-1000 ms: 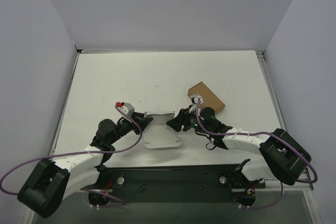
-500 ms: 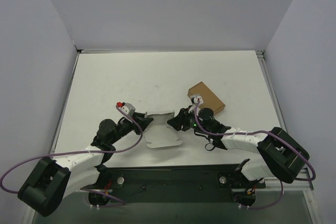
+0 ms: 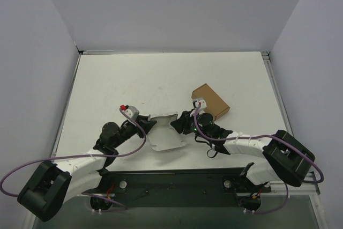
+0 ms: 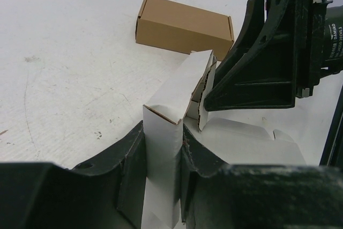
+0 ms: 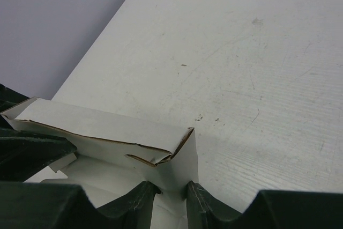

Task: Fold the paper box

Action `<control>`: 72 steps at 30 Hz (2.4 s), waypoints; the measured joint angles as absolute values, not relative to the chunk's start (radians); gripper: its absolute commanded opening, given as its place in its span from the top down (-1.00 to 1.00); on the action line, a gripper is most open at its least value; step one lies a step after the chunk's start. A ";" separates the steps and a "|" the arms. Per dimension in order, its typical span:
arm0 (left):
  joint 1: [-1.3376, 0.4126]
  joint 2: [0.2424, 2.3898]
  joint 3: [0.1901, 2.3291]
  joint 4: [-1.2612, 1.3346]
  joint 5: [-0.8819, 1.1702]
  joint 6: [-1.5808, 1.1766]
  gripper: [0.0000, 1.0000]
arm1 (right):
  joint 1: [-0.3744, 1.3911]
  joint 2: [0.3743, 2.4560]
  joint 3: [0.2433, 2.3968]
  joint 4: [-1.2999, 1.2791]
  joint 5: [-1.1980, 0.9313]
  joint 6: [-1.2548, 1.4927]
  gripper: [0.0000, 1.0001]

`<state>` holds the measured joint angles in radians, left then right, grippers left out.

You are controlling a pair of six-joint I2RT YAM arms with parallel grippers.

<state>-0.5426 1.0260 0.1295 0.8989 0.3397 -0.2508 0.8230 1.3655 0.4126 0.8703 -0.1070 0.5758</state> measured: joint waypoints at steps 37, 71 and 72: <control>-0.569 1.003 0.131 0.908 0.336 -0.247 0.90 | 0.781 1.320 0.369 0.931 -0.163 0.550 0.04; -0.617 1.013 0.154 0.873 0.275 -0.234 0.97 | 0.895 1.283 0.467 0.682 0.130 0.518 1.00; -0.624 1.012 0.157 0.864 0.262 -0.229 0.98 | 0.909 1.283 0.479 0.657 0.165 0.522 1.00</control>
<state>-0.6243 1.0119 0.1570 0.8642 0.2619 -0.2295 0.9089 1.2835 0.4789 0.6567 0.1650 0.5224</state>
